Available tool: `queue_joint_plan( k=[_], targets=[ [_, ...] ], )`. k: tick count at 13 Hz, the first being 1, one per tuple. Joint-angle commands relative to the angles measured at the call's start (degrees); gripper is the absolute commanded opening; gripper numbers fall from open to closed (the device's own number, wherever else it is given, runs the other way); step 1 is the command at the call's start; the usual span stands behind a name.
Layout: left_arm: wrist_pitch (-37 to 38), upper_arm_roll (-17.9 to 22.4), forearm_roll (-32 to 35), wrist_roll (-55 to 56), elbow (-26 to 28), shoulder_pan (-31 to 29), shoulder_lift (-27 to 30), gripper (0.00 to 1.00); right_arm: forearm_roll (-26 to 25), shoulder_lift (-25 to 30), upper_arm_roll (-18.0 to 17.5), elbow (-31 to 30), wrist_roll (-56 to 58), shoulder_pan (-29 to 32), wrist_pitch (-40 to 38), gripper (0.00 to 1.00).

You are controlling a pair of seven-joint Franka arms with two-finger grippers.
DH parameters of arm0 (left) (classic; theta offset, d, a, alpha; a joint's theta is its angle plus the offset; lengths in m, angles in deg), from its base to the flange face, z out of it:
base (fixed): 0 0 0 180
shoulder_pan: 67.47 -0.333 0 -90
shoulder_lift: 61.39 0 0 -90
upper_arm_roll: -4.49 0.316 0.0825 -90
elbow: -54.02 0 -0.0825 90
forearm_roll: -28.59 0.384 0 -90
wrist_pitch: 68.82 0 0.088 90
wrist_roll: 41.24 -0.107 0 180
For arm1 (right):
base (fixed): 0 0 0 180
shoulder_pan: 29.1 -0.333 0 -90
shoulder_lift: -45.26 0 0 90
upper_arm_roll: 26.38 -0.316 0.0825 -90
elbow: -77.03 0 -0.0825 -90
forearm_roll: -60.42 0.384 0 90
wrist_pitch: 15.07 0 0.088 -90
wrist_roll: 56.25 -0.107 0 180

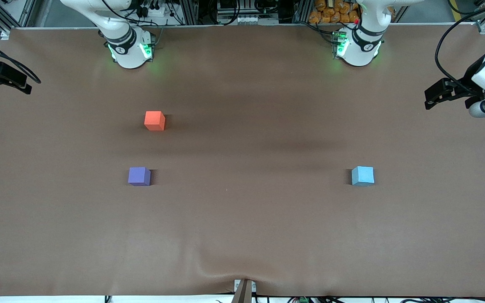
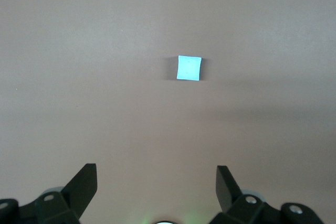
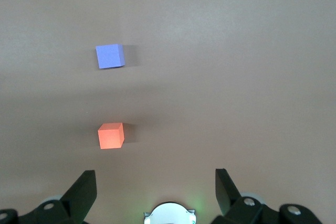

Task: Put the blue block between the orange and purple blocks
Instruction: 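Reach the left gripper toward the light-blue block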

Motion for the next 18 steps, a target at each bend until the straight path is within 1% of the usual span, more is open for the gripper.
queue_joint_plan(
  k=[1, 5, 7, 10, 13, 15, 18],
  targets=[
    [1.1, -0.3, -1.0, -0.4, -0.8, -0.3, 0.0, 1.0, 1.1, -0.5, -1.1, 1.0, -0.3, 1.7, -0.9, 1.0],
    [1.1, -0.3, -0.8, -0.3, -0.8, 0.0, -1.4, 1.0, 1.1, -0.5, -1.1, 1.0, -0.2, 1.7, -0.8, 1.0],
    [-0.1, -0.3, -0.5, -0.3, -0.7, 0.2, -4.9, 1.0, 1.1, -0.5, -1.1, 1.0, -0.2, 1.7, -0.9, 1.0],
    [-7.9, -0.3, -0.4, -0.3, 2.3, 0.1, -11.6, 1.0, 1.1, -0.5, -1.1, 1.0, -0.2, 1.8, -0.9, 1.0],
    [-20.1, -0.3, 0.1, -0.3, 9.1, 1.6, -17.1, 1.0, 1.1, -0.5, -1.1, 1.0, -0.2, 1.9, -0.8, 1.0],
    [-27.9, -0.5, 0.1, -0.2, 14.1, 2.0, -18.4, 1.0, 1.1, -0.5, -1.1, 1.0, -0.2, 1.9, -0.9, 1.0],
    [-41.1, -0.6, 0.0, 1.1, 23.8, 2.1, -18.4, 1.0, 1.2, -0.5, -1.1, 1.0, -0.2, 1.9, -0.9, 1.0]
  ],
)
